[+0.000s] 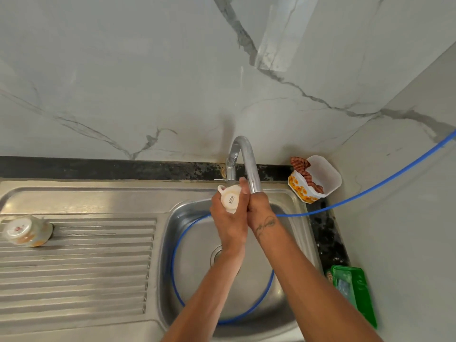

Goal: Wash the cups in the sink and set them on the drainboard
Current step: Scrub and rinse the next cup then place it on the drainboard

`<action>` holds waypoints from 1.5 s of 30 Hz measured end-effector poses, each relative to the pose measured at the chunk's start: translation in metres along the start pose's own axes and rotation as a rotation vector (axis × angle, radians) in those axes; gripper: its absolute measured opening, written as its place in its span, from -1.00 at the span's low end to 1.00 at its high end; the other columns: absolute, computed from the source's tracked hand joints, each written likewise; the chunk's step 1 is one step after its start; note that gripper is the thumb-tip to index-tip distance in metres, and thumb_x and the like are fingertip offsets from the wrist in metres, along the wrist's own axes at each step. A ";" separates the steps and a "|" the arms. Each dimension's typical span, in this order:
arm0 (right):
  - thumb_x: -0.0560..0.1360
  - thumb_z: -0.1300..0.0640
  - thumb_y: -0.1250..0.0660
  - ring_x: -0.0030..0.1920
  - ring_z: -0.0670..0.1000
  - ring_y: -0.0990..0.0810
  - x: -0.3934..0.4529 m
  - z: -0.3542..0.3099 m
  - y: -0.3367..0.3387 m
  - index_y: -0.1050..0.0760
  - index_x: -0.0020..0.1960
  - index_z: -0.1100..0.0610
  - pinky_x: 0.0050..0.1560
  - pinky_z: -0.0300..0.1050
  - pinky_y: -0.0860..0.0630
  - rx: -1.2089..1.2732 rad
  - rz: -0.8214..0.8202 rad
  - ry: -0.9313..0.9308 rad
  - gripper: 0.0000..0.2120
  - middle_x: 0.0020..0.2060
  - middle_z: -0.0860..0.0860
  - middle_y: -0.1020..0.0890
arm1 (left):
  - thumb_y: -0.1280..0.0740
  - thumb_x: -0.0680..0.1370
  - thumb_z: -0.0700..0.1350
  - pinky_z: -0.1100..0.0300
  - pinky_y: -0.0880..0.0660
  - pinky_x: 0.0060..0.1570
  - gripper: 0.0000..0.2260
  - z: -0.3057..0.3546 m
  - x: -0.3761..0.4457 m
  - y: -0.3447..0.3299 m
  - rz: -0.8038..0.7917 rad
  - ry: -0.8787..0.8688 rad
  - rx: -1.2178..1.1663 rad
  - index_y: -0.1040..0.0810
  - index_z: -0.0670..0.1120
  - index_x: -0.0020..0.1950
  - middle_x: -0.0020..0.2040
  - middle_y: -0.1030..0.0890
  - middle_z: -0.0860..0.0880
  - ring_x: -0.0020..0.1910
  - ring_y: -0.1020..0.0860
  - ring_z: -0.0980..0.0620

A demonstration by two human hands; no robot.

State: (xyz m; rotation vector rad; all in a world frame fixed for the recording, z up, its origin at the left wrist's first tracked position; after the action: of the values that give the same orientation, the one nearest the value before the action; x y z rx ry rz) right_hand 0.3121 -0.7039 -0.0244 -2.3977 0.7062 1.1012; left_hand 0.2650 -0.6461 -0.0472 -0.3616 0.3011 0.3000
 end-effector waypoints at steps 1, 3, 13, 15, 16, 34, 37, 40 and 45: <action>0.64 0.12 -0.37 -0.06 0.23 -0.70 0.002 0.003 -0.003 -0.59 0.14 0.29 -0.11 0.13 -0.73 0.089 -0.040 -0.085 -0.77 -0.09 0.21 -0.68 | -0.56 0.49 0.14 0.06 -0.67 -0.07 -0.71 0.002 0.002 0.002 -0.015 -0.055 0.011 -0.57 0.15 0.13 -0.04 -0.69 0.05 -0.07 -0.68 0.08; 0.67 0.08 -0.30 -0.11 0.16 -0.65 0.002 0.009 -0.008 -0.53 0.19 0.26 -0.29 0.04 -0.70 0.203 -0.078 -0.160 -0.76 -0.11 0.17 -0.64 | -0.58 0.46 0.19 -0.10 -0.67 0.04 -0.61 -0.002 0.011 0.009 -0.102 -0.118 0.072 -0.56 0.18 0.21 0.07 -0.67 -0.04 0.05 -0.68 -0.09; 0.55 0.26 -0.43 -0.30 0.02 -0.67 -0.013 -0.003 0.015 -0.62 -0.27 0.09 -0.28 -0.10 -0.64 -0.382 0.140 0.461 -0.77 -0.40 -0.02 -0.66 | -0.36 0.55 0.32 -0.08 -0.59 0.19 -0.44 0.006 0.023 -0.008 -0.237 0.608 -0.456 -0.64 -0.10 0.30 0.21 -0.69 -0.22 0.18 -0.68 -0.14; 0.53 0.21 -0.47 -0.32 0.02 -0.65 -0.014 0.001 0.019 -0.58 -0.34 -0.02 -0.33 -0.12 -0.56 -0.500 0.172 0.727 -0.70 -0.42 -0.05 -0.63 | -0.36 0.60 0.23 -0.10 -0.61 0.22 -0.56 0.008 0.016 -0.016 -0.093 0.729 -0.646 -0.66 -0.06 0.30 0.20 -0.71 -0.18 0.20 -0.68 -0.14; 0.55 0.13 -0.48 -0.33 0.05 -0.66 -0.012 0.004 0.022 -0.57 -0.36 -0.01 -0.33 -0.07 -0.56 -0.534 0.171 0.812 -0.69 -0.43 -0.04 -0.63 | -0.36 0.62 0.20 -0.10 -0.62 0.19 -0.62 0.009 0.011 -0.016 -0.045 0.740 -0.681 -0.68 -0.05 0.23 0.12 -0.74 -0.16 0.13 -0.70 -0.13; 0.65 0.20 -0.26 0.16 0.17 -0.71 -0.044 0.045 0.126 -0.53 0.37 0.31 0.10 0.09 -0.71 0.280 -0.519 0.015 -0.66 0.20 0.24 -0.69 | -0.62 0.44 -0.07 0.25 -0.60 0.07 -0.43 0.004 -0.070 0.035 -0.253 -0.168 0.595 -0.49 0.09 0.39 0.09 -0.67 0.14 0.06 -0.64 0.21; 0.68 0.20 -0.22 0.32 0.24 -0.62 -0.037 0.069 0.136 -0.46 0.45 0.34 0.25 0.21 -0.62 0.289 -0.533 -0.079 -0.61 0.33 0.28 -0.62 | -0.65 0.39 0.01 0.33 -0.57 0.03 -0.43 -0.007 -0.087 0.049 -0.184 -0.233 0.659 -0.54 0.09 0.36 0.03 -0.68 0.21 0.05 -0.62 0.27; 0.69 0.20 -0.21 0.31 0.22 -0.63 -0.037 0.086 0.140 -0.47 0.45 0.33 0.31 0.21 -0.56 0.285 -0.583 -0.111 -0.62 0.35 0.27 -0.60 | -0.65 0.34 0.08 0.26 -0.58 0.04 -0.38 -0.008 -0.095 0.059 -0.142 -0.258 0.777 -0.54 0.08 0.36 0.06 -0.69 0.15 0.04 -0.63 0.20; 0.60 0.18 -0.39 0.31 0.24 -0.62 -0.039 0.096 0.148 -0.44 0.51 0.19 0.18 0.10 -0.64 -0.151 -0.533 -0.006 -0.51 0.35 0.20 -0.62 | -0.61 0.34 0.08 0.11 -0.57 0.15 -0.37 0.003 -0.095 0.087 -0.174 -0.323 1.016 -0.51 0.09 0.38 0.16 -0.69 0.10 0.13 -0.64 0.06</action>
State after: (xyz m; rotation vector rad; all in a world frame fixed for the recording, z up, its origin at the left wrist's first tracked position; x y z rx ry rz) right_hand 0.1467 -0.7570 -0.0744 -2.4876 -0.0353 0.9534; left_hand 0.1492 -0.5893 -0.0387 0.6563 0.0744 0.0058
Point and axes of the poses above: each hand's wrist, its own x-axis towards the middle knuckle, its own y-axis out of the back of the hand, z = x × y, the point moved 1 cm from there along x, towards the middle knuckle
